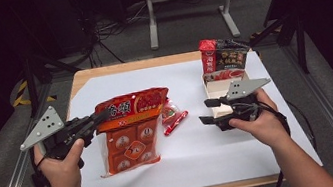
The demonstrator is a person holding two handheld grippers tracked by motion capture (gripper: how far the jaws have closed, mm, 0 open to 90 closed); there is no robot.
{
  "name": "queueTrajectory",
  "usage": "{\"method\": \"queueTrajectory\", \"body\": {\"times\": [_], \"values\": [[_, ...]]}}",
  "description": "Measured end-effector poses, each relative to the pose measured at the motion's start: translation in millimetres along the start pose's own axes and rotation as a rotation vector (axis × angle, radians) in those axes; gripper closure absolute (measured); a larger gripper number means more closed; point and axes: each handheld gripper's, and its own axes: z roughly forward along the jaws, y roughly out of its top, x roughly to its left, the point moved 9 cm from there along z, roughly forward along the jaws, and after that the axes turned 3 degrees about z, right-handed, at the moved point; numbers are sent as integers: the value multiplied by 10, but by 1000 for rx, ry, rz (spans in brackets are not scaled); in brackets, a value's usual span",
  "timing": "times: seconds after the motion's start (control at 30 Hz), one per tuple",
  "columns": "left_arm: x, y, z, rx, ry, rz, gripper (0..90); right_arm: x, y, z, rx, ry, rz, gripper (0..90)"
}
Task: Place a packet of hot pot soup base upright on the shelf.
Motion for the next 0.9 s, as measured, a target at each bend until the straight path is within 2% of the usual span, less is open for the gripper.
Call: {"method": "queueTrajectory", "body": {"times": [0.13, 0.3, 0.6, 0.77, 0.9], "values": [[-76, 52, 14, -9, -14, 22, 900, 29, 36, 32, -11, 10, -6, 403], [-171, 99, 49, -9, -29, 62, 900, 55, 88, 82, -35, 22, -19, 339], [-260, 154, 109, -26, -46, 76, 900, 112, 129, 182, -52, 49, -54, 306], [-385, 233, 144, -46, -75, 95, 900, 191, 162, 299, -69, 104, -55, 275], [-464, 252, 183, -42, -91, 100, 900, 245, 156, 362, -75, 128, -65, 263]]}}
